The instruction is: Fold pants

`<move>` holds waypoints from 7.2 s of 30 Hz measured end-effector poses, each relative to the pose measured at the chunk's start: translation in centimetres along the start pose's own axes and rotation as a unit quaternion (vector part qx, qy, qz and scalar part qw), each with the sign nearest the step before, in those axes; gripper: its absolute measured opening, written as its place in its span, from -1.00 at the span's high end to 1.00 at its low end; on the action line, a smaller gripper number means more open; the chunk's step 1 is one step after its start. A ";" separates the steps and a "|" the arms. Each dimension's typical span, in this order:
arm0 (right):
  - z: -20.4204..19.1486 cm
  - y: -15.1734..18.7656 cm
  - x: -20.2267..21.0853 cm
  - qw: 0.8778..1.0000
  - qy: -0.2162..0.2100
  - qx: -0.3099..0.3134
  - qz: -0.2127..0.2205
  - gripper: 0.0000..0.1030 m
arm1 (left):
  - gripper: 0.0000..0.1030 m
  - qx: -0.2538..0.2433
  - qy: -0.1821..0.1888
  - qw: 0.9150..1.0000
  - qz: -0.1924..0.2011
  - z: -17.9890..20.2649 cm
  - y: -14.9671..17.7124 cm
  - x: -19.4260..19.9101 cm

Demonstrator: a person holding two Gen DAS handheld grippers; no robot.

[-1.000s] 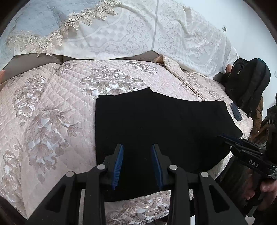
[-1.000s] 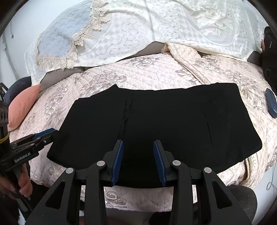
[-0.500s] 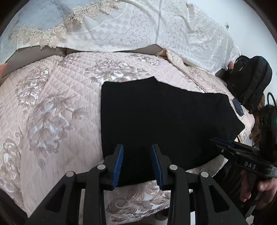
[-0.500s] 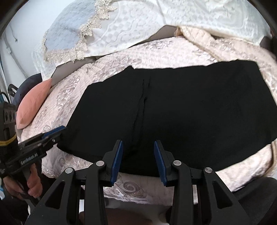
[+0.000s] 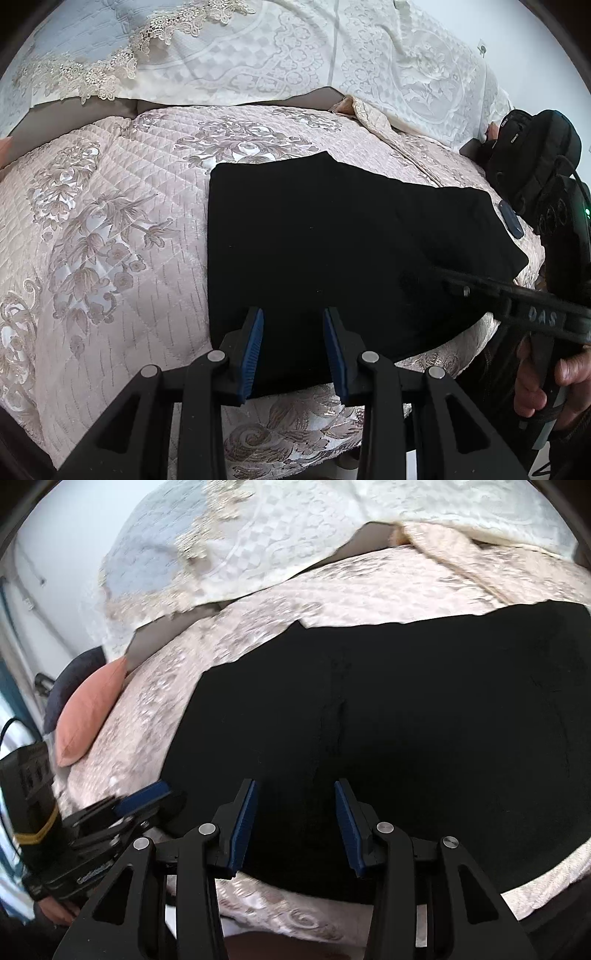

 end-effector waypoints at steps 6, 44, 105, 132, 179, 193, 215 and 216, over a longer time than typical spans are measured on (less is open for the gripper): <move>-0.1 0.5 -0.1 1.000 0.012 0.016 -0.006 0.90 | 0.31 0.000 -0.002 1.000 0.001 0.2 -0.1 0.0; 12.7 3.3 14.0 0.945 0.155 -0.238 0.162 -0.04 | 0.29 -0.050 0.071 0.996 -0.003 6.4 -2.5 -1.7; -6.1 -6.2 3.4 0.994 -0.048 0.029 0.094 0.59 | 0.28 0.114 -0.041 0.992 0.046 -9.4 -1.2 2.7; -7.3 -0.2 2.4 0.988 -0.123 0.087 0.037 -0.07 | 0.28 0.109 0.010 0.990 0.085 -7.7 -3.5 5.4; 2.1 -3.9 3.6 0.996 0.033 0.051 0.071 0.58 | 0.56 0.020 0.019 0.998 0.055 -2.9 -6.7 0.6; -1.0 2.2 2.1 0.989 0.069 0.127 0.024 0.55 | 0.36 -0.045 0.003 0.999 0.019 0.5 -0.6 1.4; -2.1 0.6 4.5 0.995 0.037 0.079 0.044 0.13 | 0.35 0.013 -0.003 1.000 0.023 -1.8 -1.7 3.4; -1.8 0.5 4.4 0.996 0.038 0.075 0.043 0.13 | 0.29 0.025 0.003 0.999 0.021 -2.3 -1.8 3.2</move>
Point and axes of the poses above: each gripper's, at about its wrist camera, not at the fingertips, and x roughly against the way its jaws point, z to its right, y to its underside, the point moved 2 cm from there along -x, roughly the way its jaws point, and after that the axes turned 4 degrees about z, right-handed, at the moved point
